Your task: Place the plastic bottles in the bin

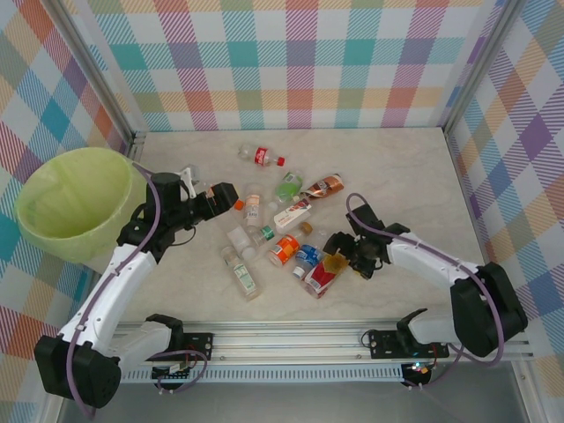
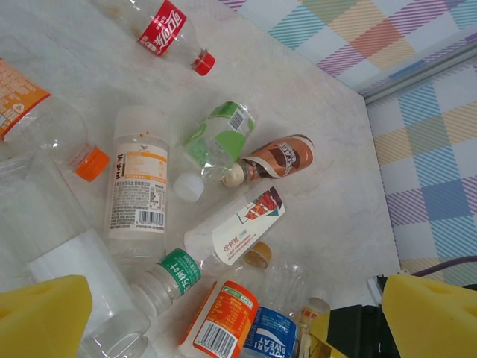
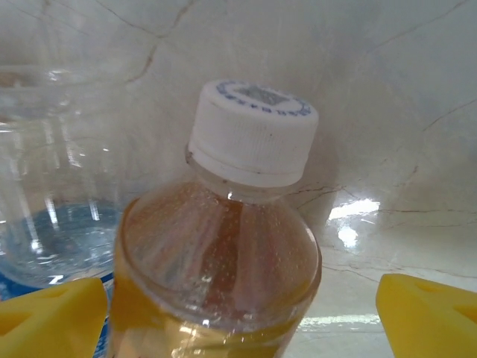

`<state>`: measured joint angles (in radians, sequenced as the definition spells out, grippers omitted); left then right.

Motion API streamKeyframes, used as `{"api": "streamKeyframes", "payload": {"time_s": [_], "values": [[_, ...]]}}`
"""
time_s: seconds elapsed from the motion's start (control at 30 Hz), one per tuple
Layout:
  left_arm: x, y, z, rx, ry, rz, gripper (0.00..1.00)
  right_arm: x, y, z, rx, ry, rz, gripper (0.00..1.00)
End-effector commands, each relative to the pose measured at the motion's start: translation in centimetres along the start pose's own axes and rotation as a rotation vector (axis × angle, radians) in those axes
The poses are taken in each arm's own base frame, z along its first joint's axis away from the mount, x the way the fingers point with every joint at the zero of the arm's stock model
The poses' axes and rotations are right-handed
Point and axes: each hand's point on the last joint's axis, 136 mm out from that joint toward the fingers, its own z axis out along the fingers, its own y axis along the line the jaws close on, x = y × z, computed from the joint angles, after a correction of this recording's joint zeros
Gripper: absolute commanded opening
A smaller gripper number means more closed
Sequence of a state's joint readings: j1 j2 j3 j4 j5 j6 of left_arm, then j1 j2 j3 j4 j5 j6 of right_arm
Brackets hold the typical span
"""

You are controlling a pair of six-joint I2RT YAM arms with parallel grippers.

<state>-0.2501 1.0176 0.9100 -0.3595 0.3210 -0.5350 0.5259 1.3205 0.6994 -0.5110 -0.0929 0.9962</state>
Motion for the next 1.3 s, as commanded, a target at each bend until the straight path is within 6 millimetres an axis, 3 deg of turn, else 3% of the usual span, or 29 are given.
{"api": "streamKeyframes", "payload": {"time_s": [0.0, 0.13, 0.3, 0.47, 0.6, 0.83, 0.9, 1.0, 1.27], "values": [[0.0, -0.5, -0.5, 0.021, -0.035, 0.019, 1.0, -0.1, 0.3, 0.7, 0.024, -0.012, 0.034, 0.91], [0.3, -0.2, -0.5, 0.023, -0.036, 0.008, 1.0, -0.6, -0.1, 2.0, 0.038, -0.044, 0.068, 0.85], [0.9, -1.8, 0.2, 0.118, -0.028, 0.007, 1.0, -1.4, 0.6, 3.1, 0.009, -0.071, 0.084, 0.73], [3.0, -3.1, 2.0, 0.111, 0.055, 0.078, 1.0, -2.4, 0.8, 2.2, -0.029, -0.148, 0.067, 0.57], [4.1, -3.5, 3.6, 0.066, 0.105, 0.142, 1.0, -3.0, 1.5, 0.8, -0.089, -0.212, 0.01, 0.54], [6.5, -7.2, 6.3, 0.189, 0.162, 0.205, 1.0, -4.4, 6.5, -3.8, -0.275, -0.332, -0.186, 0.54], [7.6, -8.7, 6.4, 0.284, 0.212, 0.18, 1.0, -4.8, 8.1, -5.2, -0.343, -0.37, -0.218, 0.54], [9.4, -9.3, 6.8, 0.327, 0.306, 0.194, 1.0, -5.2, 10.3, -7.1, -0.429, -0.407, -0.252, 0.54], [13.6, -12.8, 7.0, 0.426, 0.356, 0.4, 1.0, -5.5, 16.8, -10.9, -0.659, -0.389, -0.257, 0.54]]}}
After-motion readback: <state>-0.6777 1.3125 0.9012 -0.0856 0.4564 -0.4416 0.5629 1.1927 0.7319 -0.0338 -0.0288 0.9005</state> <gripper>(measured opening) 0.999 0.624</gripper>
